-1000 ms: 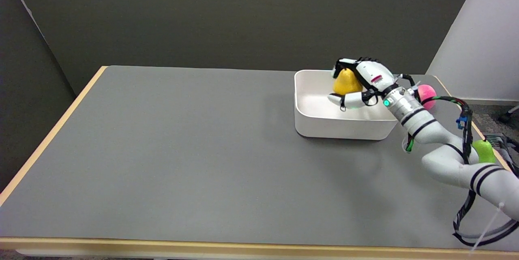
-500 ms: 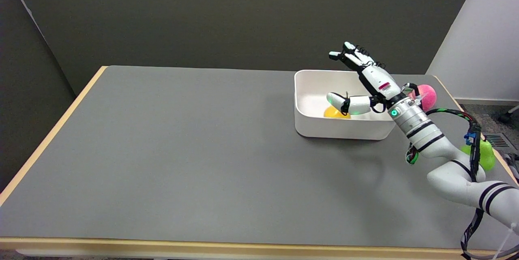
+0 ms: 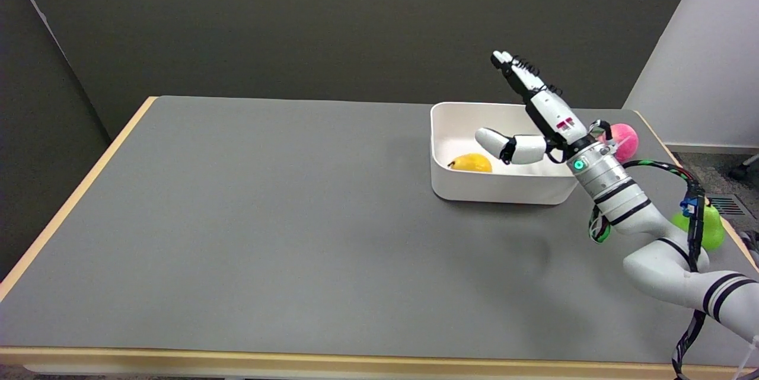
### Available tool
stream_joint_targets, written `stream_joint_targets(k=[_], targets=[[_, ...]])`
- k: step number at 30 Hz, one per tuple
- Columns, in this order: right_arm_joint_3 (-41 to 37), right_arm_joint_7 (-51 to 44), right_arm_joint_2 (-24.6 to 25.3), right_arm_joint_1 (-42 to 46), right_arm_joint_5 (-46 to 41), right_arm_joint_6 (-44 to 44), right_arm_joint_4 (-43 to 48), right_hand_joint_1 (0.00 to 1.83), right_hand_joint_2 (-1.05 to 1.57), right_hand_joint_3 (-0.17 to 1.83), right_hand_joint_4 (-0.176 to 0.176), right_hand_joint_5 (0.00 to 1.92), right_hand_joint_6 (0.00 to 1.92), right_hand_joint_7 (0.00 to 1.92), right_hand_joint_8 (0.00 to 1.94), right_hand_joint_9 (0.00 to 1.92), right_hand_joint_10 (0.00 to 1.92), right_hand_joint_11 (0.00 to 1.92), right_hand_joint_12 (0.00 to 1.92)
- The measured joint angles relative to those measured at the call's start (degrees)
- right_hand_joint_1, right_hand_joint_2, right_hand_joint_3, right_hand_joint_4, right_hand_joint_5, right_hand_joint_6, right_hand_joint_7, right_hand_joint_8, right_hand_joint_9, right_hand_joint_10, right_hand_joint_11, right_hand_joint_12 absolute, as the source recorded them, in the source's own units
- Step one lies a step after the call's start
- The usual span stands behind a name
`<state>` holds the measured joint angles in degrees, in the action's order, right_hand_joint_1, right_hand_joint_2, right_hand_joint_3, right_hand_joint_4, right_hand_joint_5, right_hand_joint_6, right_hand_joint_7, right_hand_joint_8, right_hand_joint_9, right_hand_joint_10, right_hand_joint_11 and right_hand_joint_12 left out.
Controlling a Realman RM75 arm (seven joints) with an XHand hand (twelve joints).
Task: Place the pear into the white box.
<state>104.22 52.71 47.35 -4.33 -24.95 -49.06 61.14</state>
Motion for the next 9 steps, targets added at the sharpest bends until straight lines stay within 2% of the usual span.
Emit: stream_joint_targets(k=[2, 4, 7, 9], targets=[[0.0, 0.1, 0.0, 0.2, -0.8, -1.3, 0.7, 0.34, 0.53, 0.91, 0.015, 0.04, 0.32, 0.0, 0.08, 0.0, 0.0, 0.0, 0.41], [0.0, 0.3, 0.1, 0.4, -2.2, -3.5, 1.5, 0.32, 0.54, 0.92, 0.016, 0.09, 0.4, 0.04, 0.17, 0.0, 0.23, 0.0, 0.69], [0.6, 0.4, 0.2, 0.7, -5.1, -7.7, 2.6, 0.33, 0.64, 0.83, 0.003, 0.18, 0.37, 0.1, 0.24, 0.0, 0.45, 0.0, 0.83], [1.2, 0.6, 0.3, 0.9, -7.3, -11.0, 3.2, 0.33, 0.68, 0.85, -0.014, 0.19, 0.39, 0.12, 0.25, 0.0, 0.5, 0.0, 0.85]])
